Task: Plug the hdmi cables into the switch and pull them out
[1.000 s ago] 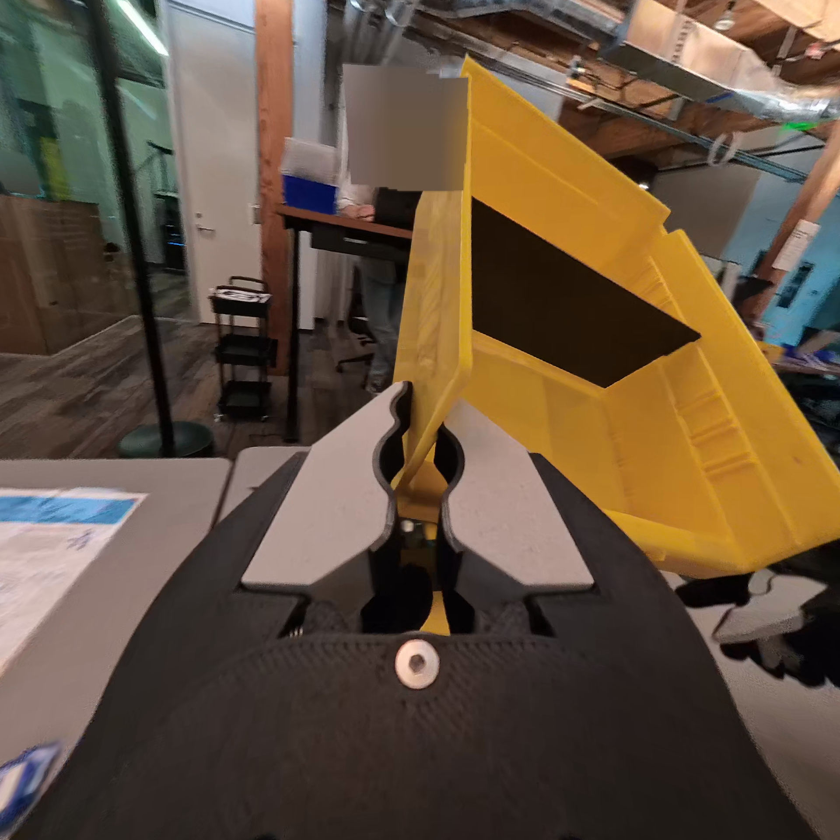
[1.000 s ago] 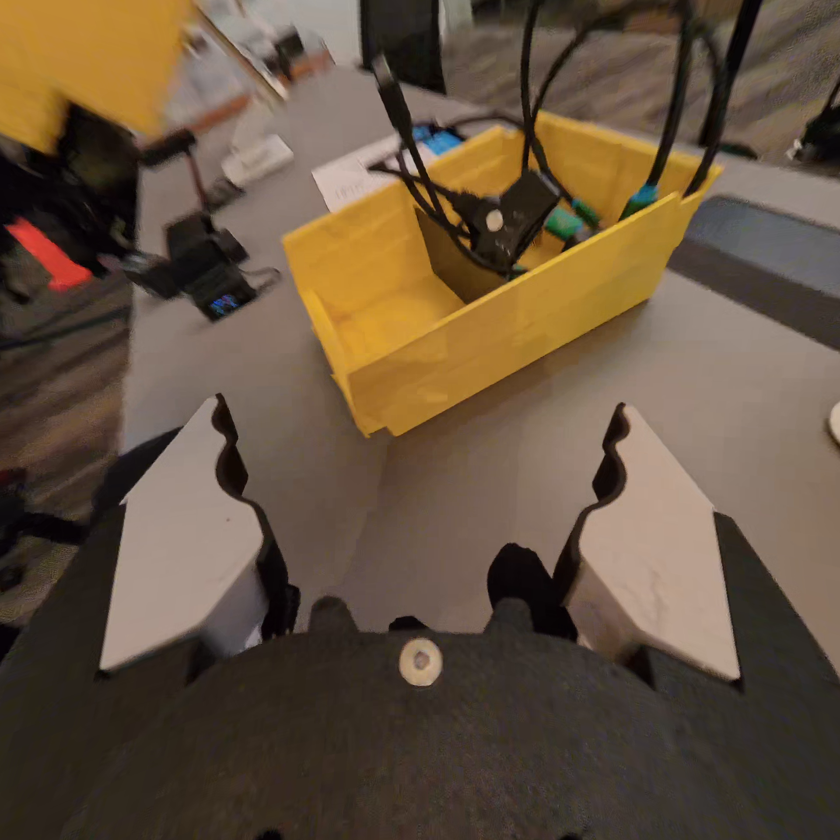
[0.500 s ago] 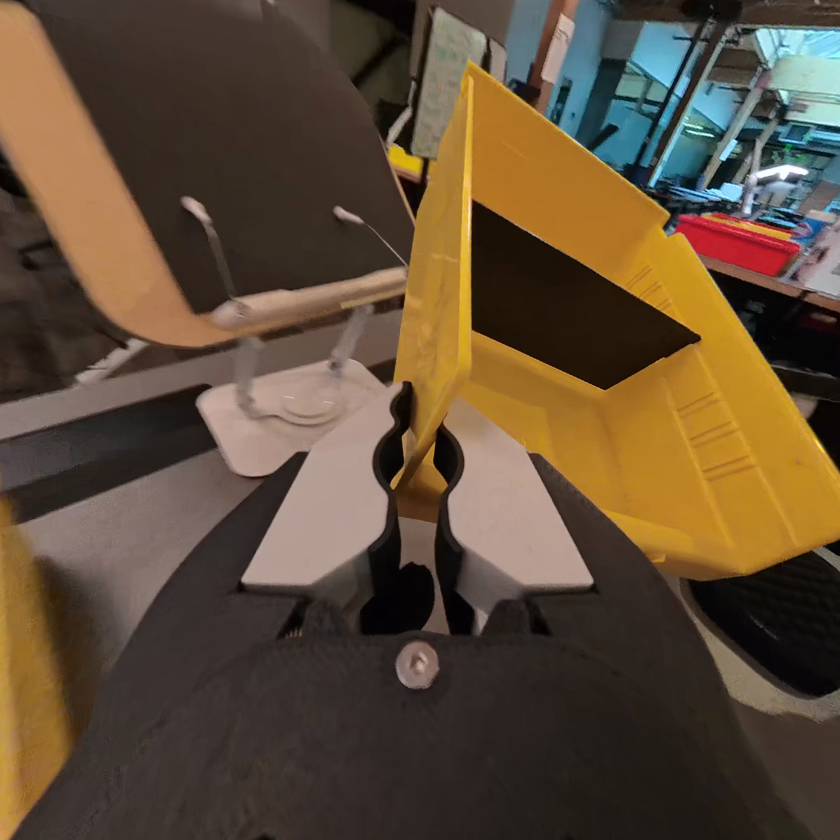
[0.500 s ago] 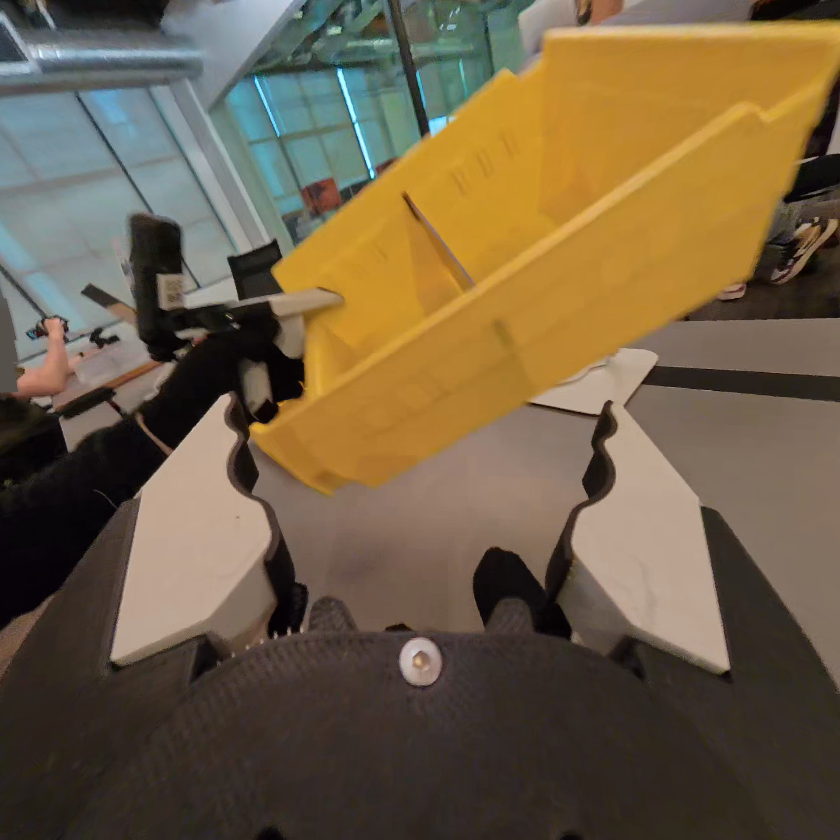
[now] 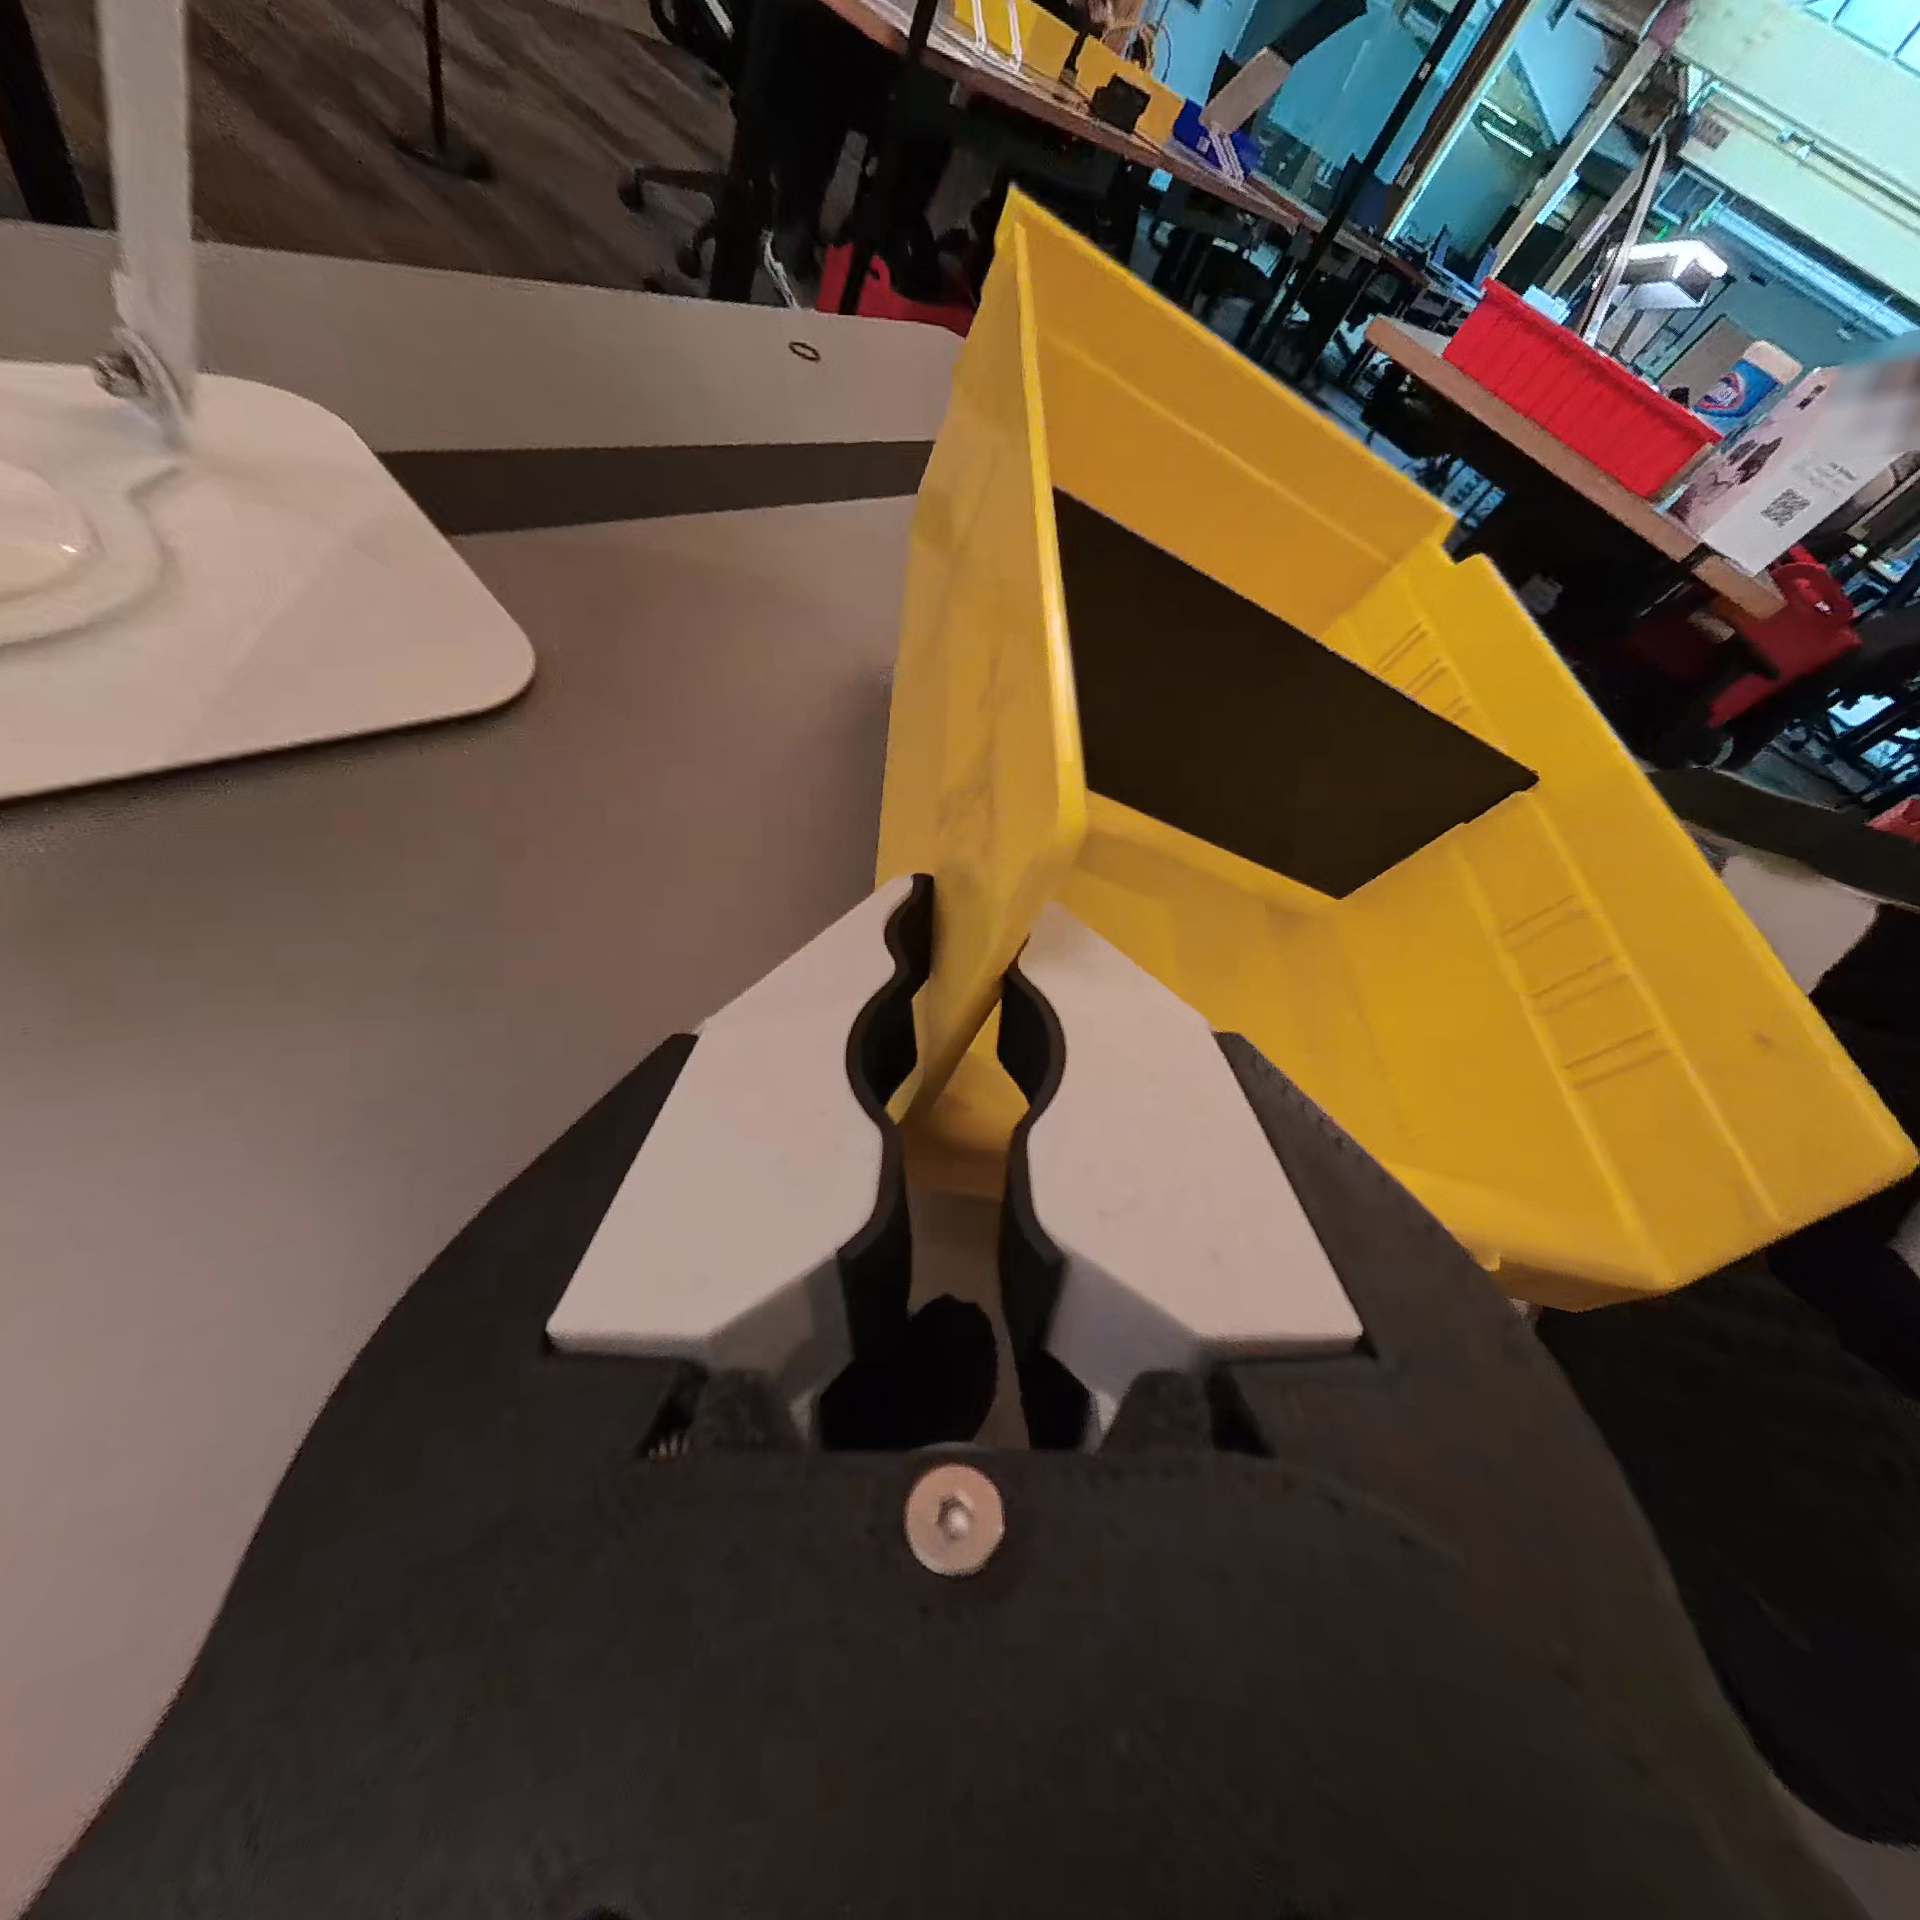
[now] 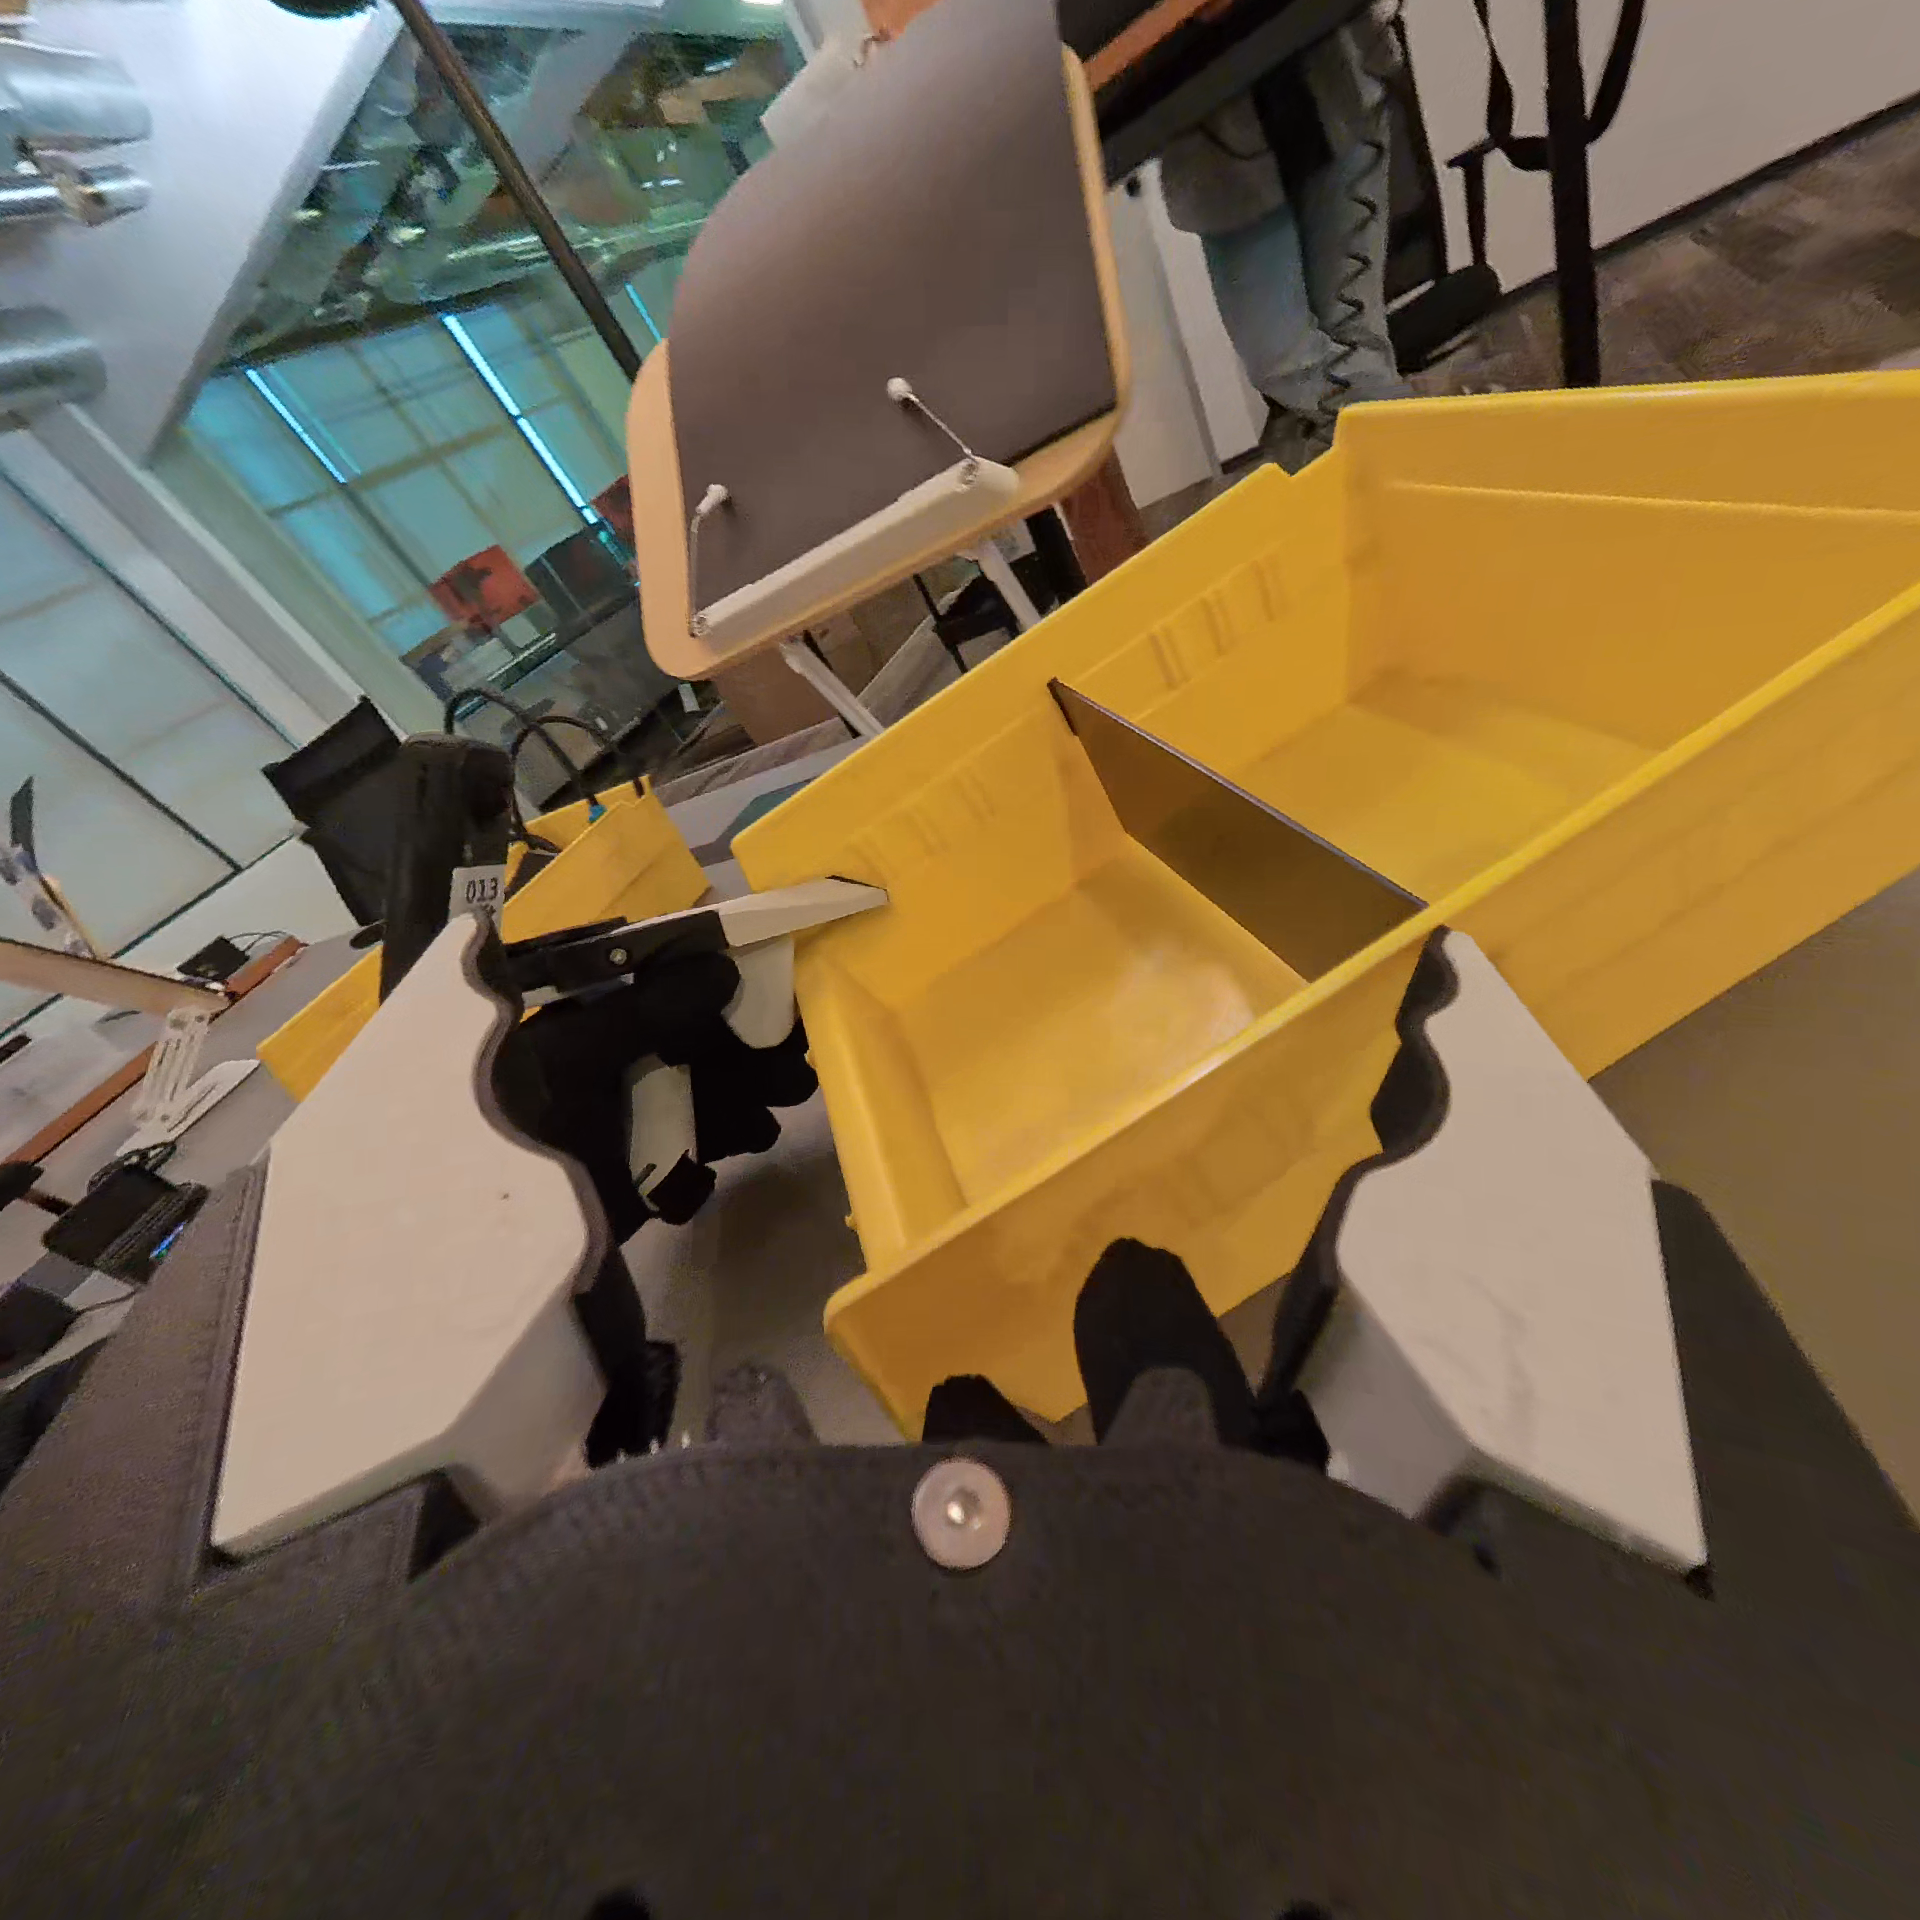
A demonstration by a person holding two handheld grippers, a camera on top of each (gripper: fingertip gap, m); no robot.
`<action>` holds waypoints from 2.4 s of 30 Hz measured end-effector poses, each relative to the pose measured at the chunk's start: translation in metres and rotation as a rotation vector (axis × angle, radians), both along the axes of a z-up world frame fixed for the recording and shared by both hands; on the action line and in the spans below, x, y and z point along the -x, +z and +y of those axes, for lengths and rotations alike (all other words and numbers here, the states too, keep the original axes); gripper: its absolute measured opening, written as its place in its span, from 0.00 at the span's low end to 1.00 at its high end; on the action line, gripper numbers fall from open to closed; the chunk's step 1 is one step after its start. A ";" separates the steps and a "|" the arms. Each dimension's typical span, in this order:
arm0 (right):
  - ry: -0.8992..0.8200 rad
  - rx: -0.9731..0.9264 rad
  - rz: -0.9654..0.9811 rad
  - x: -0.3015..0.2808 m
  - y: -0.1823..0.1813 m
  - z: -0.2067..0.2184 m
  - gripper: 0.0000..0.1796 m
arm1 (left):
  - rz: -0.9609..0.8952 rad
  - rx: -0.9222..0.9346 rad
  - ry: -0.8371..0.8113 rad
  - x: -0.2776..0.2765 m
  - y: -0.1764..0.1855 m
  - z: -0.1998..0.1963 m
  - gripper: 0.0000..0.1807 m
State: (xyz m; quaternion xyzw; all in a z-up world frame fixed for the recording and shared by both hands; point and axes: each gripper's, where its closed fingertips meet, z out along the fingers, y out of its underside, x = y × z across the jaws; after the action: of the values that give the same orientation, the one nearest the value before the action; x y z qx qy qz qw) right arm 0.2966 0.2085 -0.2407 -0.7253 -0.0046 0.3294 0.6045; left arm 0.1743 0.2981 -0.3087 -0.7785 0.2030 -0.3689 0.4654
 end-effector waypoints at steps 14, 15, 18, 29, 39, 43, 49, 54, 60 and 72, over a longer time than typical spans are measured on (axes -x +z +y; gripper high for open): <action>-0.001 0.130 -0.225 -0.073 -0.024 0.042 0.80 | -0.036 0.104 -0.150 -0.065 -0.012 -0.030 0.17; 0.002 0.140 -0.270 -0.081 -0.027 0.045 0.79 | -0.031 0.111 -0.174 -0.072 -0.013 -0.036 0.18; -0.009 0.133 -0.361 -0.105 -0.029 0.058 0.74 | -0.008 0.109 -0.217 -0.092 -0.017 -0.049 0.20; -0.117 0.193 -0.552 -0.190 -0.042 0.129 0.72 | 0.023 0.135 -0.256 -0.170 -0.018 -0.041 0.24; -0.172 0.197 -0.656 -0.232 -0.049 0.185 0.72 | 0.016 0.161 -0.229 -0.214 -0.017 -0.022 0.27; -0.205 0.221 -0.680 -0.243 -0.053 0.190 0.72 | 0.001 0.167 -0.256 -0.220 -0.016 -0.021 0.29; -0.467 0.075 -0.906 -0.257 0.006 0.171 0.85 | -0.045 0.087 -0.238 -0.202 0.013 -0.033 0.44; -0.323 -0.133 -0.966 -0.155 0.068 0.158 0.78 | -0.011 -0.049 -0.225 -0.149 0.049 -0.039 0.44; 0.113 -0.261 -0.840 0.033 0.076 0.155 0.68 | 0.132 -0.190 -0.133 -0.041 0.071 -0.026 0.34; 0.480 -0.152 -0.475 0.222 -0.009 0.167 0.59 | 0.429 -0.251 0.076 0.167 0.028 -0.020 0.25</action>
State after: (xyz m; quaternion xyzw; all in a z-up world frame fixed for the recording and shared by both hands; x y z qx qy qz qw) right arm 0.0751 0.3753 -0.2495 -0.7129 -0.3402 0.2827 0.5441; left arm 0.0073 0.2785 -0.2804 -0.7824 0.3119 -0.1492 0.5181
